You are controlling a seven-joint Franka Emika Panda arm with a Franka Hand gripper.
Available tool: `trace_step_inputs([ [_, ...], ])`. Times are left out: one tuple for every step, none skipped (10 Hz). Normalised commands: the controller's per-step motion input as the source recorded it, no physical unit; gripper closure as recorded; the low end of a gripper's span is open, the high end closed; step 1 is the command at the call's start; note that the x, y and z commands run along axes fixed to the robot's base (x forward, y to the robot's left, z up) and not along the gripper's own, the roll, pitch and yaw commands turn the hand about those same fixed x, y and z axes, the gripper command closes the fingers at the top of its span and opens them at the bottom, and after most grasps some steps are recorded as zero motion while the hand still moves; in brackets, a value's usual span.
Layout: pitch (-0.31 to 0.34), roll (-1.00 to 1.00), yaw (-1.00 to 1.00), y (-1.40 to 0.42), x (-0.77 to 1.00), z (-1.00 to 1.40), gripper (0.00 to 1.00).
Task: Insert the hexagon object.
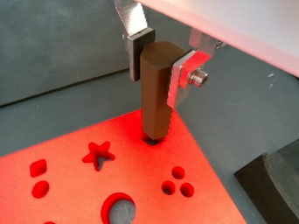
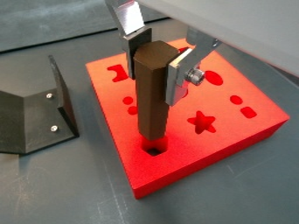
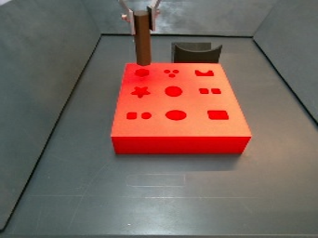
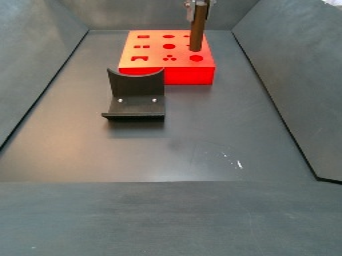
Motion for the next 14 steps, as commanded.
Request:
trace_step_inputs([
  [0.000, 0.07, 0.00, 0.01, 0.00, -0.19, 1.00],
  [0.000, 0.13, 0.11, 0.09, -0.03, -0.29, 1.00],
  [-0.003, 0.09, 0.17, 0.03, -0.08, -0.35, 1.00],
  [0.000, 0.08, 0.19, 0.00, -0.03, -0.33, 1.00],
  [0.000, 0.10, 0.35, 0.00, 0.00, -0.27, 1.00],
  [0.000, 0.11, 0.31, -0.03, 0.05, -0.17, 1.00],
  [0.000, 0.11, 0.23, -0.04, 0.13, -0.11, 1.00],
  [0.004, 0.19, 0.08, -0.19, 0.07, -0.09, 1.00],
  [0.046, 0.24, 0.02, -0.24, 0.19, -0.07, 1.00],
  [0.040, 0.26, 0.00, -0.21, 0.21, -0.09, 1.00],
  [0.000, 0.13, 0.00, 0.00, 0.14, -0.21, 1.00],
  [0.000, 0.05, 0.00, 0.10, 0.03, -0.21, 1.00],
  [0.000, 0.00, 0.00, 0.00, 0.03, 0.00, 1.00],
  [-0.001, 0.00, 0.00, -0.02, 0.03, -0.04, 1.00],
])
